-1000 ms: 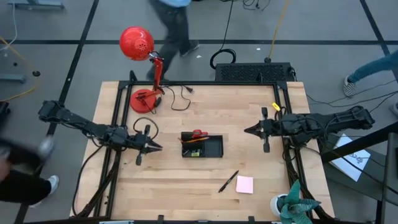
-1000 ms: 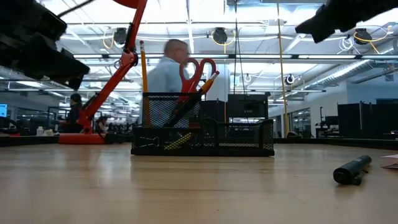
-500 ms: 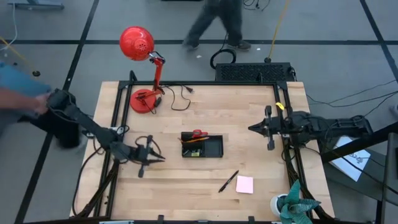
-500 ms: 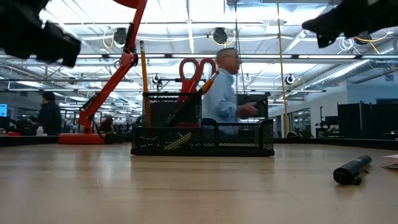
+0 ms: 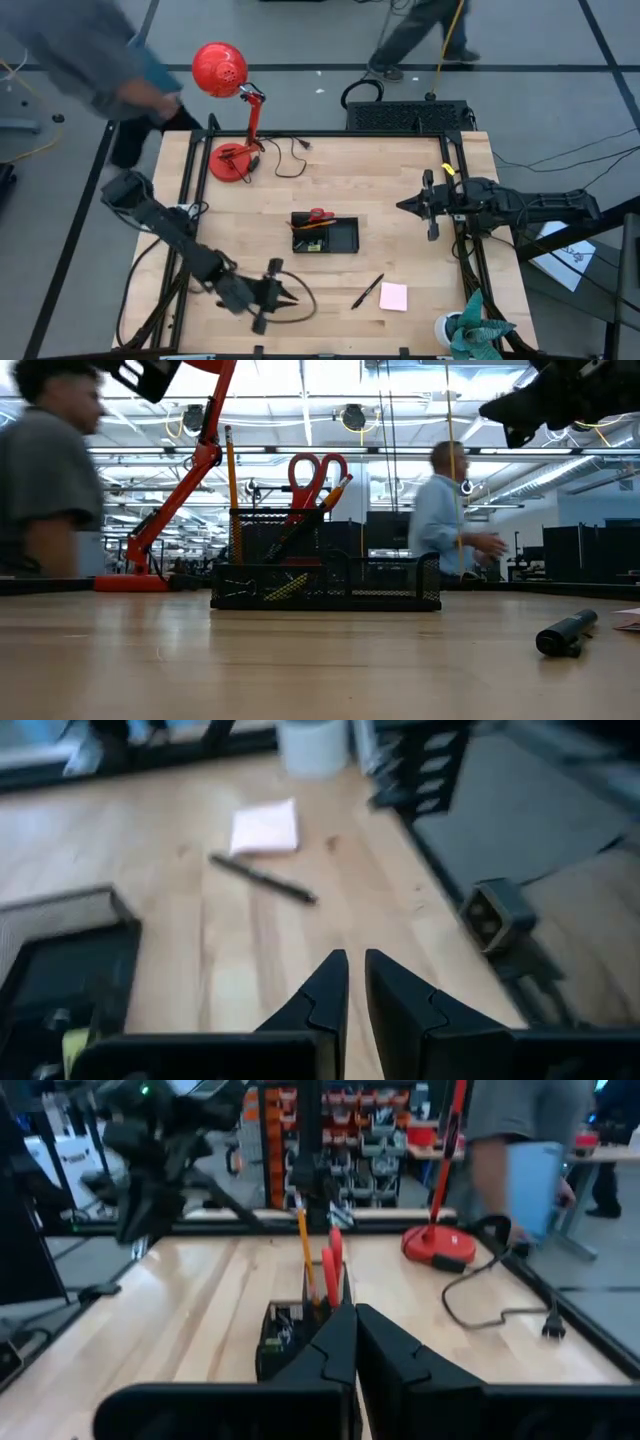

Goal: Pick and place office supplies into organizer
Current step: Put the pen into the top left section of the desk organizer

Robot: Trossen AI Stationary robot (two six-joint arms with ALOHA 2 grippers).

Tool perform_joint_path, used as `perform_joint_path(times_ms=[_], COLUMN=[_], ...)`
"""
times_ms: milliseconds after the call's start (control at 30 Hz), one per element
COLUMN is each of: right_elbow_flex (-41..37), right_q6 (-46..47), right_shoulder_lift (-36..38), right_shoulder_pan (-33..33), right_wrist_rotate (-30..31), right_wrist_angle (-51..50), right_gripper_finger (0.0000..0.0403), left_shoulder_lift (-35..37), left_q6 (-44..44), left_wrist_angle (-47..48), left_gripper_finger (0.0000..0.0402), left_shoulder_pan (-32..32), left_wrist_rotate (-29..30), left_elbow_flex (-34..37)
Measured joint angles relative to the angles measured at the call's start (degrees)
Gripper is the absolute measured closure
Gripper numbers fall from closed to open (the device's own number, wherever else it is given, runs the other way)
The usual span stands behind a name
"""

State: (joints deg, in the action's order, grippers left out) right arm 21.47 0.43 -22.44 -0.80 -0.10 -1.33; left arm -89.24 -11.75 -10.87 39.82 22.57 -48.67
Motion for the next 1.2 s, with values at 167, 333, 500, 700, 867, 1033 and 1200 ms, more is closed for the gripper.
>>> perform_joint_path(times_ms=[167, 333, 500, 700, 867, 1033, 1200], right_elbow_flex=[0.0, 0.0, 0.0, 0.0, 0.0, 0.1, 0.1], right_q6=[-1.1, -1.8, -2.4, -2.0, -2.7, -2.2, -1.8], right_shoulder_lift=[0.0, 0.2, 2.3, 8.2, 14.9, 19.2, 20.5], right_shoulder_pan=[0.0, 0.0, 0.0, 0.0, 0.0, 0.0, 0.0], right_wrist_rotate=[-2.0, -9.5, -15.5, -20.8, -21.1, -21.2, -21.0], right_wrist_angle=[1.1, 1.5, 4.1, 0.5, -9.8, -12.0, -13.1], right_gripper_finger=[0.0403, 0.0403, 0.0403, 0.0403, 0.0403, 0.0403, 0.0403], left_shoulder_lift=[-7.9, -15.0, -22.1, -26.1, -26.0, -27.8, -34.1], left_q6=[-8.5, -13.1, -13.5, -12.6, -13.0, -16.0, -16.3], left_wrist_angle=[14.4, 13.6, 12.3, 12.3, 11.3, 8.5, 11.2], left_gripper_finger=[0.0355, 0.0355, 0.0355, 0.0355, 0.0355, 0.0355, 0.0355], left_shoulder_pan=[1.2, 0.7, -0.5, -1.5, -2.1, -5.5, -9.2], left_wrist_rotate=[7.6, 8.7, 9.2, 13.1, 16.4, 13.9, 9.4], left_elbow_flex=[-10.8, -16.7, -24.7, -32.2, -34.6, -35.7, -41.4])
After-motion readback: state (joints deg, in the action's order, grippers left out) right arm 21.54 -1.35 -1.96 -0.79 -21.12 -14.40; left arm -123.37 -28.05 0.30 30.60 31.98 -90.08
